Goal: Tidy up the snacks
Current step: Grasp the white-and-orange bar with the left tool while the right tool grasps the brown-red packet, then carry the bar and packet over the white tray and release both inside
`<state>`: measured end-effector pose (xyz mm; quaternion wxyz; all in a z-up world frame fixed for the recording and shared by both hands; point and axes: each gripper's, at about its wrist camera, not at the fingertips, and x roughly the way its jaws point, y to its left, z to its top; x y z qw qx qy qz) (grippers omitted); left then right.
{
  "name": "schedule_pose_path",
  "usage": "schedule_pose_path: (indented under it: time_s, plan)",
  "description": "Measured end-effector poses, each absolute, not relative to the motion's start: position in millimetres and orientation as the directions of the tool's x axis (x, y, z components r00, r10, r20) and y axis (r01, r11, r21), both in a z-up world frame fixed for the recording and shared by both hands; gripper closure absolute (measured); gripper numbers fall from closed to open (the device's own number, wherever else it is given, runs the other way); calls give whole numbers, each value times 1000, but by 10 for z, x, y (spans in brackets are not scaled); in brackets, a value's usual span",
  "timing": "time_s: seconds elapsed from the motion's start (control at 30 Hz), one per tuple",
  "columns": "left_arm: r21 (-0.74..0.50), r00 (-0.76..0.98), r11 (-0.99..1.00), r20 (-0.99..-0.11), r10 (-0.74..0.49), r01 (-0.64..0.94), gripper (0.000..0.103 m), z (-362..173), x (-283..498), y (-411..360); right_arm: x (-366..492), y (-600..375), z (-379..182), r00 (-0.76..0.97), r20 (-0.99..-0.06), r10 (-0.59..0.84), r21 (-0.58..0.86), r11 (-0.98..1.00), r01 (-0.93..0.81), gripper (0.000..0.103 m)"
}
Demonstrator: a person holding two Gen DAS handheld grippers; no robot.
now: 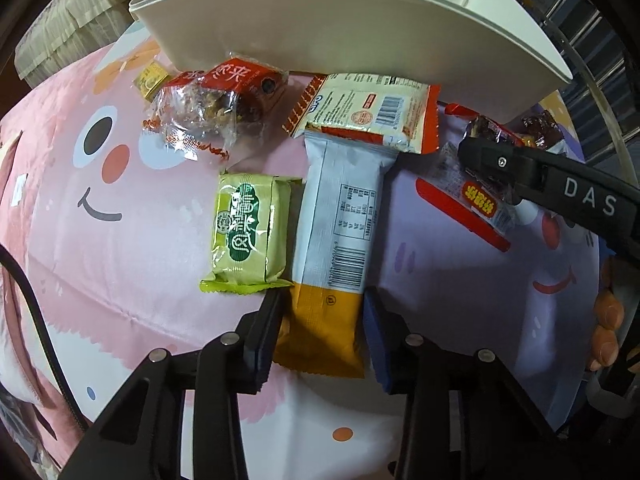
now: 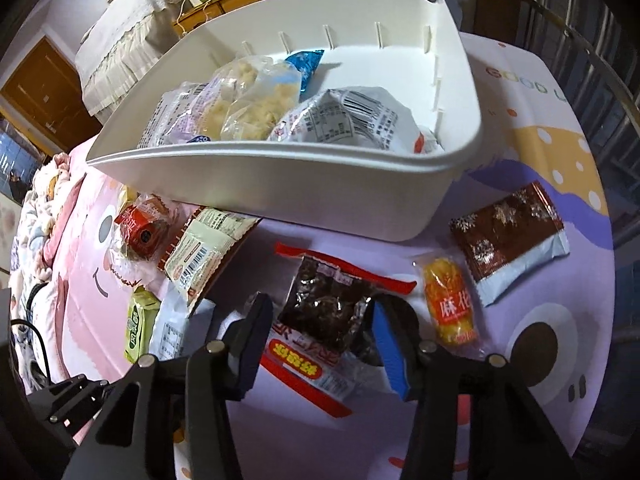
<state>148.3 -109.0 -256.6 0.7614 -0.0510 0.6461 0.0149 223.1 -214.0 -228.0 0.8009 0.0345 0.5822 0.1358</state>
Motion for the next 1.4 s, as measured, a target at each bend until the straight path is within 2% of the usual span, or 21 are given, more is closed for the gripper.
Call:
schedule_pose_path:
  time_s: [0.23,0.5,1.03,1.4]
  plan:
    - [-86,195,995,-978,-73,-57,72,-2466,1455,-955,2238,-2148,-2264,272,-925,265,222,958,-180,56]
    - [-139,225,990,-966,-127,-39,73,-2362,1312,-842,2206,-2058,-2234,231,-947,225,179,963,-204,59]
    - [-232,282,973,-935,-216,-21,73,-1923,894,-429,1968,-2237,-2210,136,-966,222,214,974,-68,59]
    - [-215,360,976,-909,-209,25,73,-1394,990,-113,1643,-2385,-1947,153,-957,248,250,968,-3,59]
